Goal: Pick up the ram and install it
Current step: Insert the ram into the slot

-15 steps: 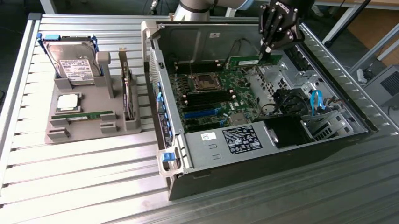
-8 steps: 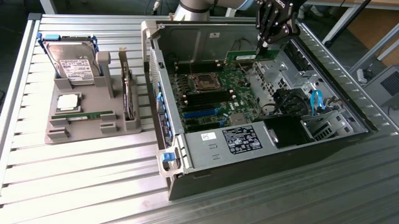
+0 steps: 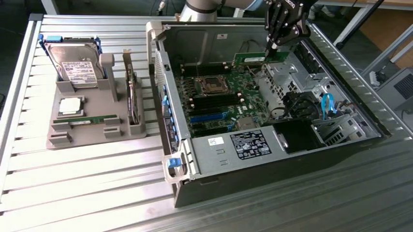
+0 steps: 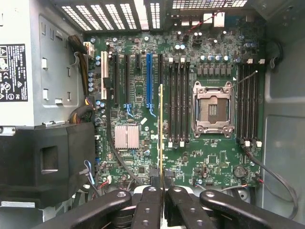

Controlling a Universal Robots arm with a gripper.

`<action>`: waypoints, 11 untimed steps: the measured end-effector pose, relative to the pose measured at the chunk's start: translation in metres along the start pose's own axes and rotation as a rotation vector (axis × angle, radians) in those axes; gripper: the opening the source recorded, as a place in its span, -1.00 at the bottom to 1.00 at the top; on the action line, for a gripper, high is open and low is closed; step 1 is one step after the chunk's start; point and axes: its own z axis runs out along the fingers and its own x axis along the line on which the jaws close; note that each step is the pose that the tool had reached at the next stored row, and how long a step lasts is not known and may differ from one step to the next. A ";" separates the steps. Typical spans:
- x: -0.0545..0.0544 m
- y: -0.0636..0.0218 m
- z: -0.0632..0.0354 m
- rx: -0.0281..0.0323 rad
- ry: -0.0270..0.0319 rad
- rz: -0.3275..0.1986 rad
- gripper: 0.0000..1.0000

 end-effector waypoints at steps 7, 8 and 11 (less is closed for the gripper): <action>-0.001 0.0027 0.0063 0.0002 -0.0624 0.000 -0.78; -0.001 0.0028 0.0071 0.0002 -0.0755 0.000 -0.78; -0.001 0.0033 0.0091 0.0002 -0.0756 -0.001 -0.78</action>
